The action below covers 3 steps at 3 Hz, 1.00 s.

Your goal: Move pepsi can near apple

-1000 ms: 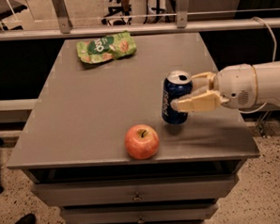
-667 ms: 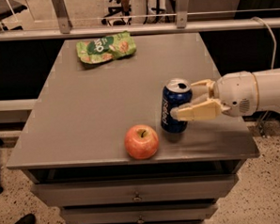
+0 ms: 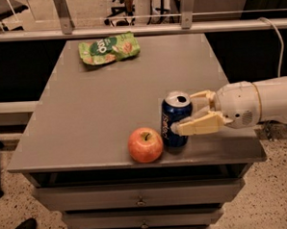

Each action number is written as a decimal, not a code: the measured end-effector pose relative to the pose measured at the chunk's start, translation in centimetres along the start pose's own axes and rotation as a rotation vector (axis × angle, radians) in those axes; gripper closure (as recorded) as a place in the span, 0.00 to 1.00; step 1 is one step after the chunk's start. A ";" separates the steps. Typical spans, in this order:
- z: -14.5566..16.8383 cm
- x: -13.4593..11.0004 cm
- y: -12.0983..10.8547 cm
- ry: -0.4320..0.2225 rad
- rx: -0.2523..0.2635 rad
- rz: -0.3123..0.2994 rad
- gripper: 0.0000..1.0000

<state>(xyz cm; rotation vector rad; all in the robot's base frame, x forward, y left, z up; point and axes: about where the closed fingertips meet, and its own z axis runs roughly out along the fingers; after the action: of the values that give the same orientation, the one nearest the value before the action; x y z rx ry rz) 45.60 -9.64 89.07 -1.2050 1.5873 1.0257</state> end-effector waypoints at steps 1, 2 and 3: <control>0.4 0.3 0.4 0.006 -0.018 -0.022 0.39; 0.7 0.4 0.2 0.011 -0.027 -0.047 0.15; 0.7 0.4 -0.1 0.013 -0.029 -0.070 0.00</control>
Offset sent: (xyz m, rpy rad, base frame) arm 0.0011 0.0034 -0.0089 -0.0211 -0.0628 0.0489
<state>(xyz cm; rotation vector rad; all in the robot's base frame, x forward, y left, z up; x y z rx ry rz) 45.77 -9.08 88.47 -1.2799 1.5341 1.0011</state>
